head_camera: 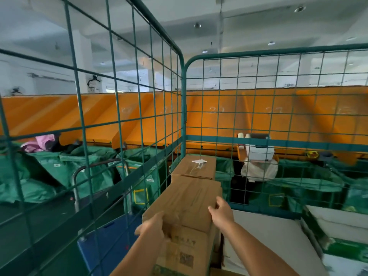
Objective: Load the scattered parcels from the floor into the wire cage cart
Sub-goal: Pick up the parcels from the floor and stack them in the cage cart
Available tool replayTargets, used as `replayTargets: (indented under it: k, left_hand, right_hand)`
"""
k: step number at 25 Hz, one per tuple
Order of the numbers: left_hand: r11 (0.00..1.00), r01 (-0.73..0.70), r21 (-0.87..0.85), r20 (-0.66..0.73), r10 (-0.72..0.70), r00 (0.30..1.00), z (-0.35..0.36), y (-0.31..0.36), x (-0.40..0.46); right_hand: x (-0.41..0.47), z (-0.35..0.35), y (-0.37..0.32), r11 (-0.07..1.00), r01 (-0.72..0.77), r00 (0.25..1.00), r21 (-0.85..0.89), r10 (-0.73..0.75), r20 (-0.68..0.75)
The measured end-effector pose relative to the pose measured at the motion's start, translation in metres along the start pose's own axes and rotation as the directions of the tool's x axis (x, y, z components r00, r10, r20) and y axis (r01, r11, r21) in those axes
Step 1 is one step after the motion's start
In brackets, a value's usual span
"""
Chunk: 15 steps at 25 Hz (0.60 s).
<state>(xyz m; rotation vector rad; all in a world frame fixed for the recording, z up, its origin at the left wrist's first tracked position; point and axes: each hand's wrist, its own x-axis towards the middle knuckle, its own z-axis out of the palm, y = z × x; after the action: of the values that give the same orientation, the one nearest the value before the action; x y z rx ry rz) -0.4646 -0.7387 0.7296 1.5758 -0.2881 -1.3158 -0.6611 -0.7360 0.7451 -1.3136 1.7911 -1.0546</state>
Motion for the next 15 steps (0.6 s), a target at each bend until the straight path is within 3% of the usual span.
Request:
replayTargets:
  k: [5,9,15]
  left_hand:
    - [0.989,0.061,0.134,0.057,-0.069,0.996,0.019,0.011,0.068]
    - [0.985,0.054,0.165,0.071,-0.066,0.995,0.002,0.026,0.003]
    - [0.984,0.136,0.116,0.087,-0.147,0.985,-0.004,0.033,-0.003]
  right_hand:
    - [0.005,0.011,-0.014,0.995,-0.038,0.995,-0.087,0.029,-0.100]
    - [-0.007,0.039,-0.020,0.970,-0.242,0.963,0.030,0.243,-0.118]
    - [-0.001,0.040,-0.011,0.974,-0.217,0.973,0.063,0.221,-0.064]
